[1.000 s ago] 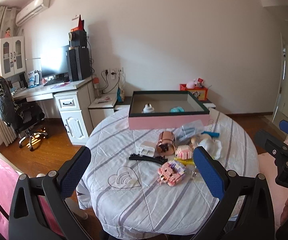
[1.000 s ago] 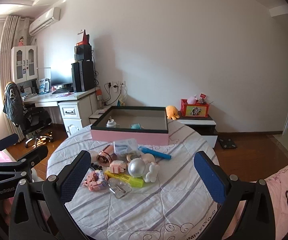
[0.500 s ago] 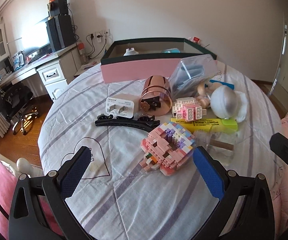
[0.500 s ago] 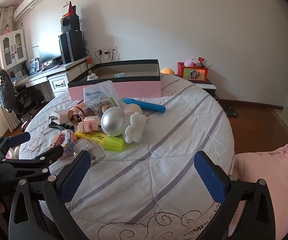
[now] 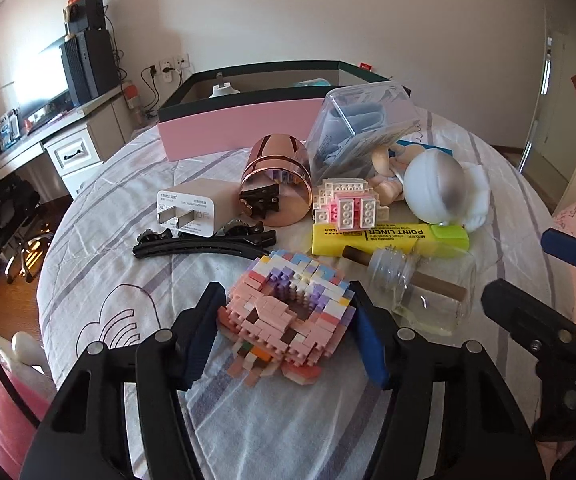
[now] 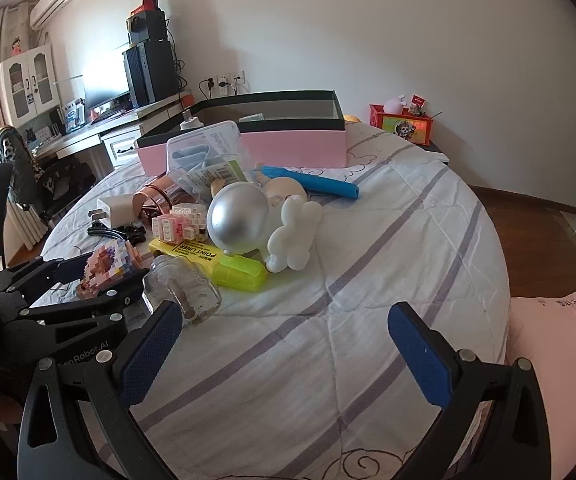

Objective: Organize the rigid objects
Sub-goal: 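Grasp the pink block toy with the left tool while the right tool grasps the glass jar, then lower both held items into the pink box and open both tools, then withdraw both tools from the box back over the bed, then grasp the white charger with the left tool while the right tool grasps the silver astronaut figure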

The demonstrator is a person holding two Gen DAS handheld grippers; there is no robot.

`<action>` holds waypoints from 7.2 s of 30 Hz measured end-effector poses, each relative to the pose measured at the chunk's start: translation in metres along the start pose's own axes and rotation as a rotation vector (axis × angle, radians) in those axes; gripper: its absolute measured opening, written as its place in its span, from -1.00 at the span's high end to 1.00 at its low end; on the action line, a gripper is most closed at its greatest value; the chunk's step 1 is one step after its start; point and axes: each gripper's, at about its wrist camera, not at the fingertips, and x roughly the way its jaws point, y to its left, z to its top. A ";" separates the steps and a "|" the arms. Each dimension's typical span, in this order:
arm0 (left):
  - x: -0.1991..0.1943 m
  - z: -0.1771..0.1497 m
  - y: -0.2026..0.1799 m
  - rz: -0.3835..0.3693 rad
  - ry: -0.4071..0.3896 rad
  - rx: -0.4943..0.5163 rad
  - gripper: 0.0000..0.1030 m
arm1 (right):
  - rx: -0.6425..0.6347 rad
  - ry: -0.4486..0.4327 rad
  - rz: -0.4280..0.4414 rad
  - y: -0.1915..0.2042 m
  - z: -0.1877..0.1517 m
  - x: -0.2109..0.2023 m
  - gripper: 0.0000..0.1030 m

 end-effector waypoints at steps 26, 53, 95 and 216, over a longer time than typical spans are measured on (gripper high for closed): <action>-0.030 -0.022 0.069 0.063 -0.035 -0.099 -0.22 | -0.017 0.076 0.076 0.069 0.008 0.044 -0.27; -0.068 0.102 0.027 0.025 -0.253 0.030 -0.22 | -0.176 -0.199 0.001 0.051 0.091 -0.032 -0.07; 0.072 0.225 0.060 0.123 -0.132 0.042 -0.97 | -0.140 -0.025 0.017 0.000 0.230 0.123 -0.61; 0.038 0.051 0.061 0.006 0.015 -0.036 0.21 | 0.087 0.087 0.137 -0.005 0.049 0.066 -0.39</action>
